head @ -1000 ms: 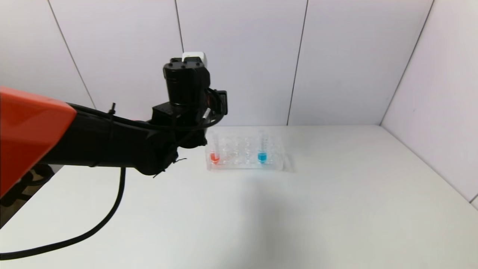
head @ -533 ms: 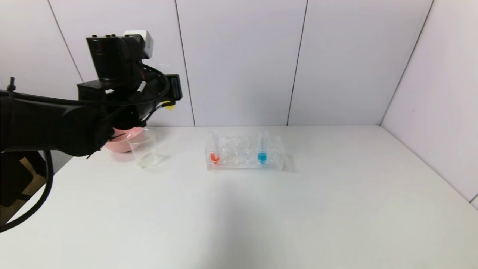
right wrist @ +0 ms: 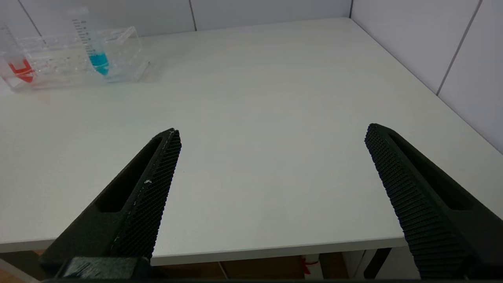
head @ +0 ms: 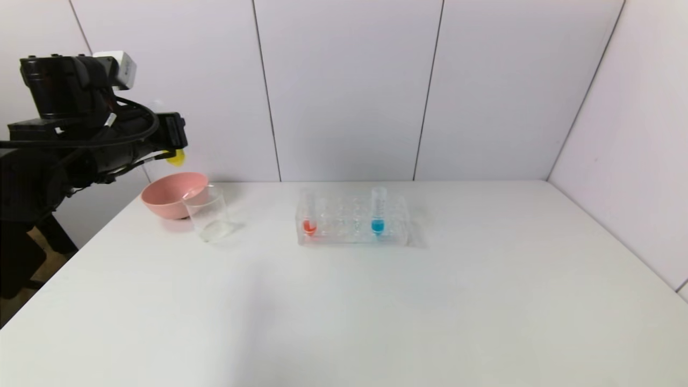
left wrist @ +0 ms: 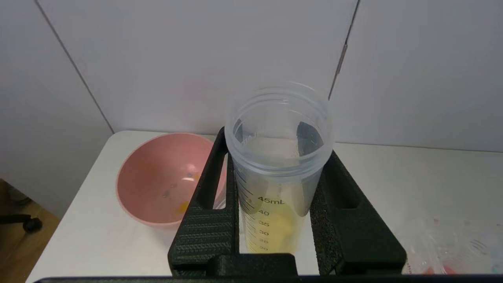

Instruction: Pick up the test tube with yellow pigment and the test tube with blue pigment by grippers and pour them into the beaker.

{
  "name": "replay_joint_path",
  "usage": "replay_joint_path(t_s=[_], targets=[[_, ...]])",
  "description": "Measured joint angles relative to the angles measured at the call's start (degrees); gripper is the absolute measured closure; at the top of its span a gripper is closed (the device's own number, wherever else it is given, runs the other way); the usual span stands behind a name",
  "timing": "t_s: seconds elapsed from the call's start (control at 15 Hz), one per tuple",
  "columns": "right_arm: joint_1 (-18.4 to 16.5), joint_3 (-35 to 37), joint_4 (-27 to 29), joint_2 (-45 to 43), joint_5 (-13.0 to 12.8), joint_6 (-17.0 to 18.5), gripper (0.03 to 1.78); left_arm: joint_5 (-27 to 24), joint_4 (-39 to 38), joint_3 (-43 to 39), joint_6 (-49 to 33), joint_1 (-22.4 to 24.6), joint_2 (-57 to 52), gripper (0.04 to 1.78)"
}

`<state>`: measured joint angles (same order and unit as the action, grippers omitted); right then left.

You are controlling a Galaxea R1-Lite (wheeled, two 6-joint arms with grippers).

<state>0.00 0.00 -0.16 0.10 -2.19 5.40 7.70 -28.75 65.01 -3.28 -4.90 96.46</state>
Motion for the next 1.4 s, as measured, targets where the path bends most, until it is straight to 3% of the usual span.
replay_joint_path(t_s=[0.53,1.13,1.4], targets=[[0.0,0.0,0.0,0.0,0.0,0.0,0.1,-8.6,-0.4,-3.7,0.3,9.4,-0.6,1.3],[0.0,0.0,0.0,0.0,0.0,0.0,0.1,-12.7,-0.7,-5.2,1.2,11.3,0.0,1.3],[0.0,0.0,0.0,0.0,0.0,0.0,0.1,-18.4,-0.3,-2.6,5.7,14.2,1.2,1.3]])
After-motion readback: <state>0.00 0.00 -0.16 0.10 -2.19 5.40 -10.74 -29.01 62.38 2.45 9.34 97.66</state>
